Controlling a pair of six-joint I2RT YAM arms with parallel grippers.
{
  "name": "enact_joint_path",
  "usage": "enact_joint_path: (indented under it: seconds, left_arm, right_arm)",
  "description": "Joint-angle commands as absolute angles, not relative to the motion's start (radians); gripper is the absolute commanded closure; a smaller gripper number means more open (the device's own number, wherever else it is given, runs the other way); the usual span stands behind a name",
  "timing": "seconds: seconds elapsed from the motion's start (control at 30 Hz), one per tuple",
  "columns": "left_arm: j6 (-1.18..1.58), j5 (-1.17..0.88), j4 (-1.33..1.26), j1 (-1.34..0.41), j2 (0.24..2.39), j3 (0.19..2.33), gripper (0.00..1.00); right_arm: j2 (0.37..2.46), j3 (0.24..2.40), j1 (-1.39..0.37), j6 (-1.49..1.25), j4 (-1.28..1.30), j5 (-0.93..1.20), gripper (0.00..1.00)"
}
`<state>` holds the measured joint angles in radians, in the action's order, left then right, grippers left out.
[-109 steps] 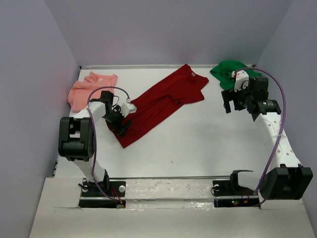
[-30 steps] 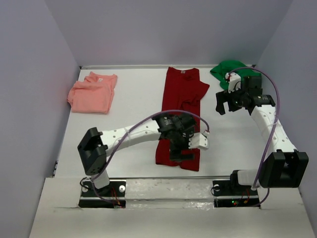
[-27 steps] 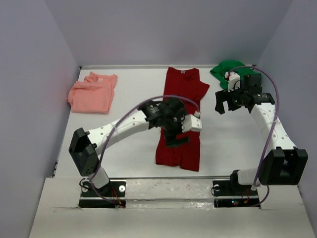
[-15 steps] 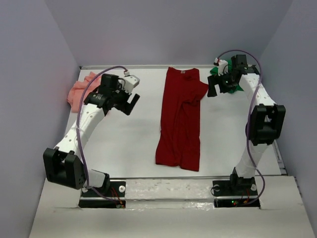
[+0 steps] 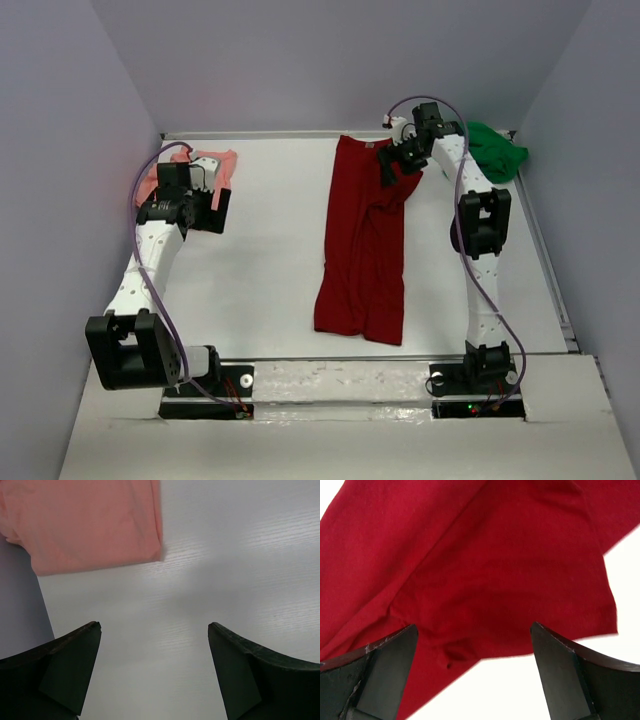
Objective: Fold and stack the t-shirts
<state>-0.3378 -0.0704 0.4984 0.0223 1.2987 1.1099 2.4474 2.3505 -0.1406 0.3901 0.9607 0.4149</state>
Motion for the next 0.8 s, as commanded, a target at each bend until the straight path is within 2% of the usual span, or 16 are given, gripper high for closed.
enact_joint_path:
  seconds: [0.0, 0.6, 0.77]
  left_arm:
    - [-0.299, -0.072, 0.489, 0.031, 1.298, 1.114, 0.01]
    - [-0.301, -0.055, 0.525, 0.072, 1.338, 1.154, 0.01]
    - [-0.299, -0.057, 0.526, 0.075, 1.341, 1.146, 0.01]
  right_arm:
    - [2.502, 2.453, -0.163, 0.388, 0.934, 0.417, 0.0]
    - [2.534, 2.341, -0.163, 0.328, 0.916, 0.643, 0.0]
    - [2.586, 2.422, -0.163, 0.249, 0.89, 0.726, 0.0]
